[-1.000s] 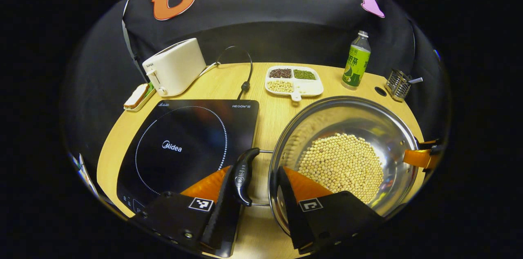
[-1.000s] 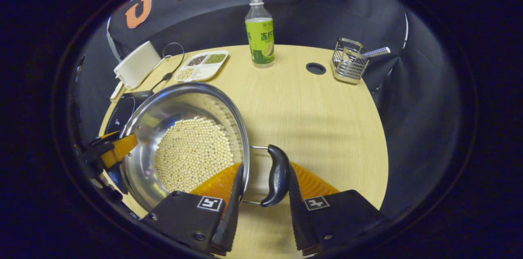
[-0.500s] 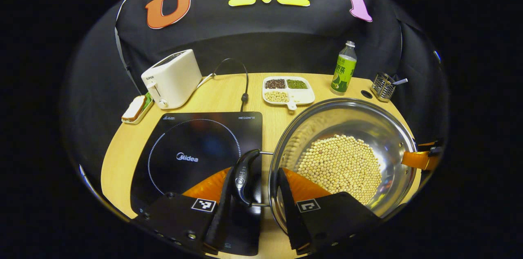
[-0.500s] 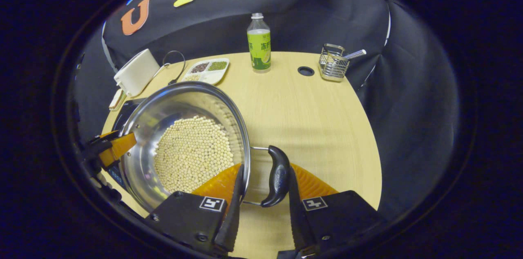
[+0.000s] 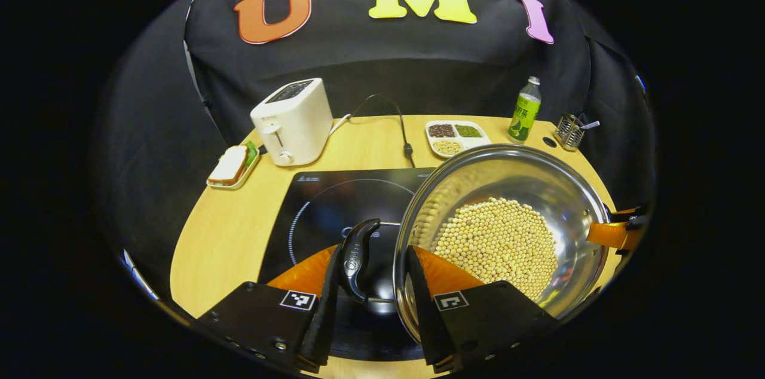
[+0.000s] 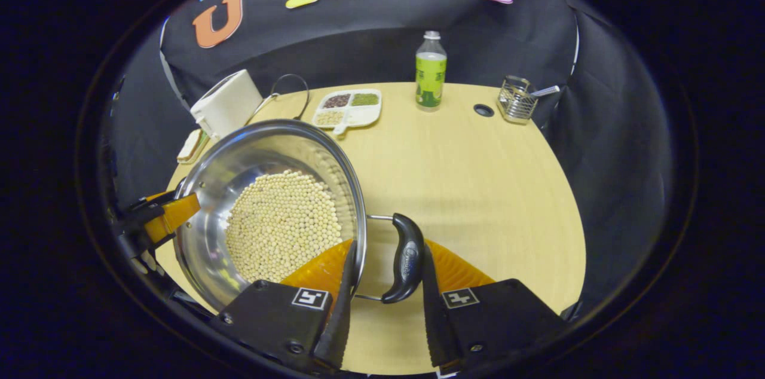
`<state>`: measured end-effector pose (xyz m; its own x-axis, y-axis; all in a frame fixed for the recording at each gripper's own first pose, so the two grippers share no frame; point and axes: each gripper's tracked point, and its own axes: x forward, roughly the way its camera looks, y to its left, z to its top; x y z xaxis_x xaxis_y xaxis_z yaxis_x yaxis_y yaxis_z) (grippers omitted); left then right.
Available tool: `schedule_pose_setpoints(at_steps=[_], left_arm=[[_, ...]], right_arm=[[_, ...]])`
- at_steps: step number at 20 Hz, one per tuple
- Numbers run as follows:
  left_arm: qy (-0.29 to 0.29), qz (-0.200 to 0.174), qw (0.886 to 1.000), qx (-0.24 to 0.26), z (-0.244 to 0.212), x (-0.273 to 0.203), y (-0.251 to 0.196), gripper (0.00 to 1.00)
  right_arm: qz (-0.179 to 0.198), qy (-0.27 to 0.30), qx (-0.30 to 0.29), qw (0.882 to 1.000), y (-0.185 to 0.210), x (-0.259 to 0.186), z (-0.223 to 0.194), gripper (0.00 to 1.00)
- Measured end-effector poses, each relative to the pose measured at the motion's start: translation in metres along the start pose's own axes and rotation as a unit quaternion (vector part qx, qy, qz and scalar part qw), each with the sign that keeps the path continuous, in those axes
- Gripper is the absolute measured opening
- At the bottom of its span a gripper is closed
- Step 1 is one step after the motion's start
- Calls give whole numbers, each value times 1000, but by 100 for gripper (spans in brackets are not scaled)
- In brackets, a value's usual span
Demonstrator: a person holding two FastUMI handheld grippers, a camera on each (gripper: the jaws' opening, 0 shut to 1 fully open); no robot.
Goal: First push the handle of the pot to place it horizontally, then grasp the pot with both hands and set it on the induction cooktop.
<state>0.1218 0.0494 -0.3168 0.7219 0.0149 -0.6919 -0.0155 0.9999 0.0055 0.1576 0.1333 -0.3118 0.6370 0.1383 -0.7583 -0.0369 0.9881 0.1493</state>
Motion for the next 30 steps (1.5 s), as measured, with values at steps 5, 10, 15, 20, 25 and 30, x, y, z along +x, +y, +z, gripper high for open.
schedule_pose_setpoints(at_steps=[5, 10, 15, 20, 25, 30], left_arm=[[6, 8, 1000, -6, -4, -2, 47, 57], [10, 12, 1000, -6, -5, 4, 84, 57], [19, 12, 1000, -3, -4, 19, 116, 57], [17, 14, 1000, -2, 7, 31, 139, 57], [19, 9, 1000, 2, 8, 45, 145, 57], [11, -1, 1000, 4, 9, 52, 145, 57]], right_arm=[[7, 4, -9, 1000, 48, 6, 0, 53], [11, 12, -10, 1000, 87, 14, -1, 53], [8, 20, -6, 1000, 120, 26, 2, 53], [7, 20, -6, 1000, 144, 36, 15, 53], [3, 21, 1, 1000, 150, 42, 21, 53], [4, 11, 10, 1000, 150, 44, 23, 53]])
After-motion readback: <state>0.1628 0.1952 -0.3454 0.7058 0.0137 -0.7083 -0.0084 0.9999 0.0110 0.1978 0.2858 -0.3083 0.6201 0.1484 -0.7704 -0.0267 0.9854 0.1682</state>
